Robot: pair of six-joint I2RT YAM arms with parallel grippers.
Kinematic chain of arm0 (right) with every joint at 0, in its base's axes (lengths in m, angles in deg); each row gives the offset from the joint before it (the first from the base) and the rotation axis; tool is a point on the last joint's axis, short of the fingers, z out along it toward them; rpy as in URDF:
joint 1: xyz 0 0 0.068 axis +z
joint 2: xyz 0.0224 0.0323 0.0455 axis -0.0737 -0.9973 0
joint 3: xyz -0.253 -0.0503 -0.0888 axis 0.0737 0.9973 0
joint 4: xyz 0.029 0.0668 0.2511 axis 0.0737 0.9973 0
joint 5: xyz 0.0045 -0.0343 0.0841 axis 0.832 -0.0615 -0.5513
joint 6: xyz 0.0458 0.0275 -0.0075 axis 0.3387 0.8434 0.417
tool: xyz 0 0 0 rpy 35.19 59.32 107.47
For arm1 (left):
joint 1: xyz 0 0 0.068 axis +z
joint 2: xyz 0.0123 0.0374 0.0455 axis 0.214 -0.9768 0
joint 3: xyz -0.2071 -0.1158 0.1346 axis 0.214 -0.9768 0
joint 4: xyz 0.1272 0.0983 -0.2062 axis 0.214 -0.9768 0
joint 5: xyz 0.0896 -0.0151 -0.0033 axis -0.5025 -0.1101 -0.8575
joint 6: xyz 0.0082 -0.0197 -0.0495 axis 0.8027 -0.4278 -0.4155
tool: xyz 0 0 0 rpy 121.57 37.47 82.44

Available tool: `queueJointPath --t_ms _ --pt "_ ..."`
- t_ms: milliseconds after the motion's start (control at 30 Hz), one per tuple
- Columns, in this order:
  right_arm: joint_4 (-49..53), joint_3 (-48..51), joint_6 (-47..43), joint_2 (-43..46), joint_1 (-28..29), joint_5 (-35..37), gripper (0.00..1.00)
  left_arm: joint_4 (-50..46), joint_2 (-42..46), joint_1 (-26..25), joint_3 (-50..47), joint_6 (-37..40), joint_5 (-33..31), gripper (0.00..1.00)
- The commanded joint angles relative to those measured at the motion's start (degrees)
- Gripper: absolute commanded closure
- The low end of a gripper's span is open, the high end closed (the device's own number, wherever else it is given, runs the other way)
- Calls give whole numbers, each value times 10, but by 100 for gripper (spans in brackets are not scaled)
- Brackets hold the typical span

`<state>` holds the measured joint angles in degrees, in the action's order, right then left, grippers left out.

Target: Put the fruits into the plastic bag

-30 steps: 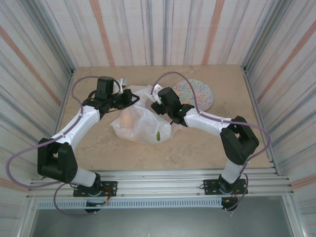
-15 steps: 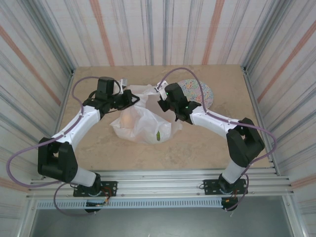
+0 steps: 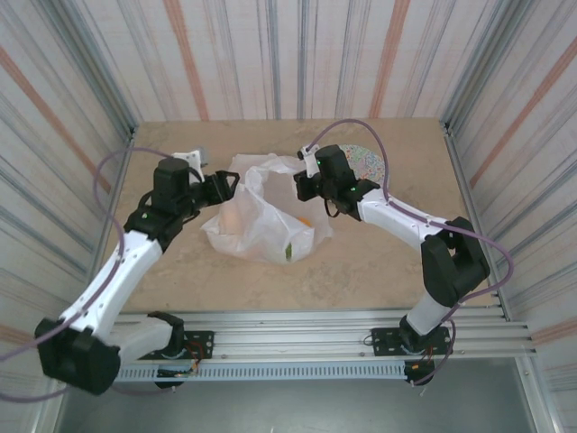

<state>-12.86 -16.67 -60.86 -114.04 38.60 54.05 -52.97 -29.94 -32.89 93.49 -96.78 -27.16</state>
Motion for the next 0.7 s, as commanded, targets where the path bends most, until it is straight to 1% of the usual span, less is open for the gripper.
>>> queueJointPath --t_ms 0,67,133,233,333,400,467,533,600,667 --pt "17 -12 53 17 -10 -38 100 -58 65 -74 -22 57 -124 29" --pt "17 -13 57 13 -17 -41 100 -88 102 -146 -37 59 -195 26" --pt "18 -14 60 10 -20 -43 100 -124 136 -227 -48 49 -270 25" --pt "19 -15 61 6 -25 -45 100 -152 153 -347 -61 36 -342 26" --pt "19 -16 65 3 -30 -48 100 -144 127 -459 -68 34 -383 26" --pt "16 -15 69 3 -33 -52 100 -119 79 -529 -61 53 -411 27" --pt "9 -11 71 6 -34 -52 100 -108 23 -563 -42 71 -421 27" --pt "1 -8 75 7 -35 -56 100 -114 -37 -567 -11 78 -425 29" --pt "-2 -6 78 8 -36 -58 100 -131 -97 -567 21 89 -457 30" --pt "-2 -7 78 10 -35 -59 100 -145 -137 -566 45 97 -495 31"
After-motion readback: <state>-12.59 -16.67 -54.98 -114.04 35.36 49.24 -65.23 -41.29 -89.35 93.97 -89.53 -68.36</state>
